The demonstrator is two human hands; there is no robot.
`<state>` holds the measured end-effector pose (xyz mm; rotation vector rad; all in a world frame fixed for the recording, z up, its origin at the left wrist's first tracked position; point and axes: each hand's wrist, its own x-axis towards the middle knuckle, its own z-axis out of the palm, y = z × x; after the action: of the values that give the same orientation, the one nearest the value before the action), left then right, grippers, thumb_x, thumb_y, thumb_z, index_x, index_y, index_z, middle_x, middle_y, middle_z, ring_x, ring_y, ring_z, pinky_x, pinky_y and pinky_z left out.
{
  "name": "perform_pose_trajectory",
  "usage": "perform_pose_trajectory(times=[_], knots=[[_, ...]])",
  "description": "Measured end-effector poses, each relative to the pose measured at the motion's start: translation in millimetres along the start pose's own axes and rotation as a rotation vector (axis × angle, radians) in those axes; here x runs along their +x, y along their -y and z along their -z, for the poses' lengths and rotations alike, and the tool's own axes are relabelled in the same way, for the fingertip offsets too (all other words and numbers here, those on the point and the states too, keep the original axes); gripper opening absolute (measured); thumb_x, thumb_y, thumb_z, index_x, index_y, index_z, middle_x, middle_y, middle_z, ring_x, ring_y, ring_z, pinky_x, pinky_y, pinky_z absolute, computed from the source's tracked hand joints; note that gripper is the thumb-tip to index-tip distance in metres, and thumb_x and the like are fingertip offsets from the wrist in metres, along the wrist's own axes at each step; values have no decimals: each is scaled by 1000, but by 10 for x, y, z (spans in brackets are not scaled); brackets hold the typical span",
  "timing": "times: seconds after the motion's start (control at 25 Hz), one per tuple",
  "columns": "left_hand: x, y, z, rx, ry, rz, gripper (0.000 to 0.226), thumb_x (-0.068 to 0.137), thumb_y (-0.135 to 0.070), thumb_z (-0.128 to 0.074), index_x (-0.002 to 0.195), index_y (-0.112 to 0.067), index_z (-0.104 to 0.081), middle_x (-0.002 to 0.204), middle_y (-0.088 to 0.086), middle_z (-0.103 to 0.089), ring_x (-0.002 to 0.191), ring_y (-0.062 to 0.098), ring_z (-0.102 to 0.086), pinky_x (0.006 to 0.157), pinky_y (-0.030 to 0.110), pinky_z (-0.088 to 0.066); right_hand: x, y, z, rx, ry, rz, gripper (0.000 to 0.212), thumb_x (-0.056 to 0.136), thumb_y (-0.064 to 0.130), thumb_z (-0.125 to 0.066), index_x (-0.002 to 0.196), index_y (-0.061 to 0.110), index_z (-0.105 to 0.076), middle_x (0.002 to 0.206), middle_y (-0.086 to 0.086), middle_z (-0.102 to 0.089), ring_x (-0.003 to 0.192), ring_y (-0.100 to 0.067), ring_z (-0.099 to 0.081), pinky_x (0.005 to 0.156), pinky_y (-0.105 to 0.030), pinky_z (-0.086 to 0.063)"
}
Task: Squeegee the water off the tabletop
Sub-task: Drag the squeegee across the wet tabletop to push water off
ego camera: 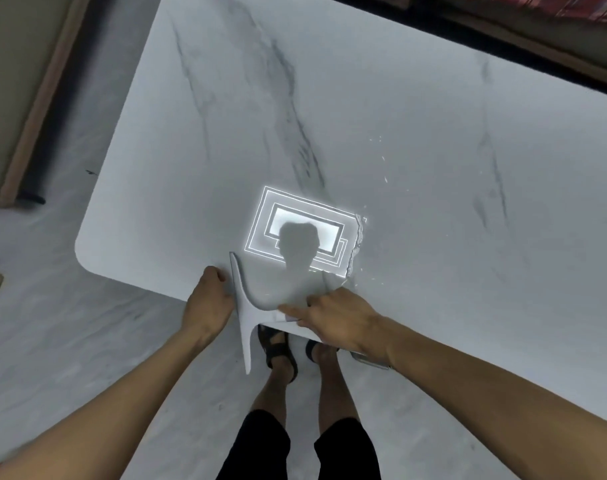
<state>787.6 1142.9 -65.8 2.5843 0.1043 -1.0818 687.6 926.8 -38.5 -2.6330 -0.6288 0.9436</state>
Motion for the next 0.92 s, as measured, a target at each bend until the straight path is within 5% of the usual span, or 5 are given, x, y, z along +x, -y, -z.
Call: perform_pose_trajectory(times=[0.2,0.36,0.6,0.76,0.92], knots=[[-108,-106,-197,58,8,-124,22,87,4,-45,97,-14,-39,111,15,-54,87,28,-55,69,34,-41,-622,-349,-113,99,-105,-130,46,102,34,-39,144,45,-25,120,-3,-62,90,-31,-63,68,-34,-47],[-290,-362,-421,101,104,-196,24,85,4,-45,102,-12,-40,119,18,-51,88,29,-55,63,31,-40,-1502,-750,-298,133,-83,-345,42,101,41,-32,142,50,-32,89,-1,-62,75,-31,-64,60,-31,-38],[-456,-672,-773,144,220,-199,31,81,1,-48,109,-8,-42,135,19,-40,99,33,-56,69,33,-42,-2437,-1167,-298,65,1,-552,43,100,46,-23,143,54,-25,85,10,-51,82,-24,-63,66,-32,-46],[-577,-770,-879,88,165,-138,32,82,-3,-48,113,-9,-43,107,10,-56,85,27,-56,72,35,-46,-2343,-1083,-180,36,-36,-413,44,100,45,-25,144,52,-26,97,8,-62,84,-24,-64,62,-29,-41],[-609,-783,-949,73,116,-70,33,83,-5,-49,116,-9,-43,101,8,-57,83,26,-56,70,33,-43,-1653,-797,-231,18,23,-131,43,103,38,-32,145,44,-30,104,-3,-63,89,-31,-63,64,-32,-38]])
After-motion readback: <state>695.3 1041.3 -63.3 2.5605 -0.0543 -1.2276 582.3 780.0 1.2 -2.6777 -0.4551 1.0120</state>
